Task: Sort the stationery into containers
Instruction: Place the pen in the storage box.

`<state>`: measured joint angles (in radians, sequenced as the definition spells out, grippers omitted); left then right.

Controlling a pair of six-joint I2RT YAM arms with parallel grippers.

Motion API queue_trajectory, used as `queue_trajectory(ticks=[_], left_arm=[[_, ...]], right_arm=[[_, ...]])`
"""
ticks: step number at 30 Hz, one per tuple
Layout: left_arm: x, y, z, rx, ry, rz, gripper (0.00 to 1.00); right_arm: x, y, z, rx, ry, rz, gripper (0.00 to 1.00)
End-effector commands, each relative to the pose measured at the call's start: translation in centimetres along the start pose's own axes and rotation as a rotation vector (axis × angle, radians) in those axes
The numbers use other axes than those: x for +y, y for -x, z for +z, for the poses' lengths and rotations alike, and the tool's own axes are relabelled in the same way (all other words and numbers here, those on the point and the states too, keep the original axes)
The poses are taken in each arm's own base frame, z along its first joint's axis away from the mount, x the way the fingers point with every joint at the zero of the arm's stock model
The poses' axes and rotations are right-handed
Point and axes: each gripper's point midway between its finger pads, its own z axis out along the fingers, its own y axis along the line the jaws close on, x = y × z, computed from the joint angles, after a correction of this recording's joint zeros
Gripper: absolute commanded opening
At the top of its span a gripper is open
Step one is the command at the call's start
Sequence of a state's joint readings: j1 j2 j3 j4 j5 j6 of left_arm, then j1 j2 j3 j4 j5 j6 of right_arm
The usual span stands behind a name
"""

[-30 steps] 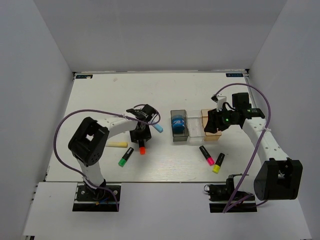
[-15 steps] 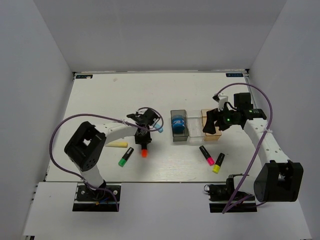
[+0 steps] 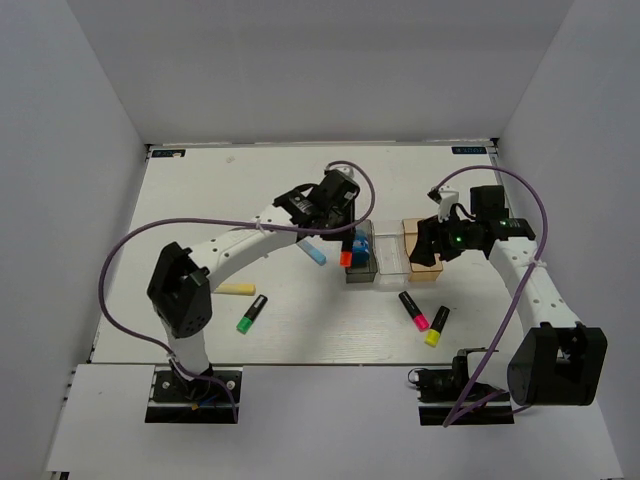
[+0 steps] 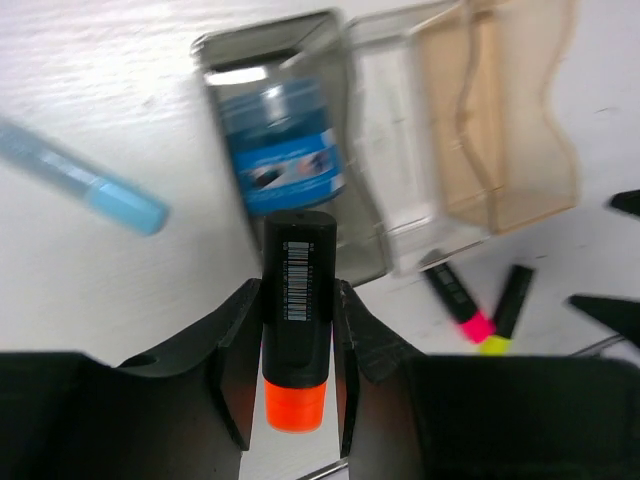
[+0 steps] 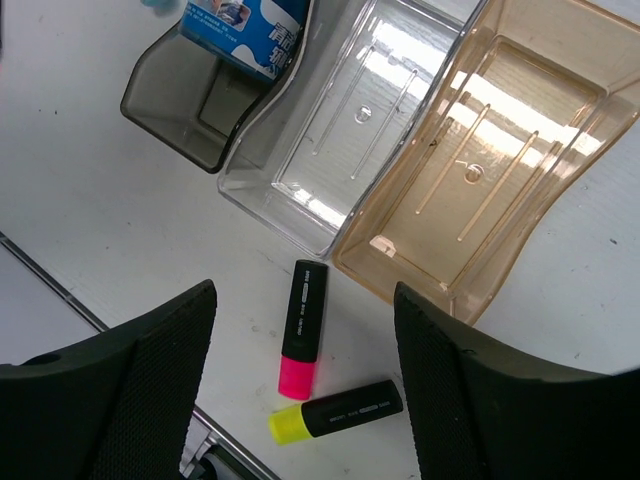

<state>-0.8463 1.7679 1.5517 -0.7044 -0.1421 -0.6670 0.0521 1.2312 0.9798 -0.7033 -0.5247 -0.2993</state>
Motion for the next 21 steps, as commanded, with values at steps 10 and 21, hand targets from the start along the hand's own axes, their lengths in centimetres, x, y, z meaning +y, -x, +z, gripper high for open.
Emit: queue_trajectory(ticks=[10,21], left_arm=[[-9.6,3.4,6.3,-0.008,-0.289,-0.186,0.0],[-11.1,2.0,9.5,0.012,-0.32,-0.239,0.0]], right_arm=[[-0.9,1.1,-1.1,-0.068,-0.048,-0.002,0.78],[-0.3,0.9,-1.0,-0.07,-0.012,-0.002,0.81]])
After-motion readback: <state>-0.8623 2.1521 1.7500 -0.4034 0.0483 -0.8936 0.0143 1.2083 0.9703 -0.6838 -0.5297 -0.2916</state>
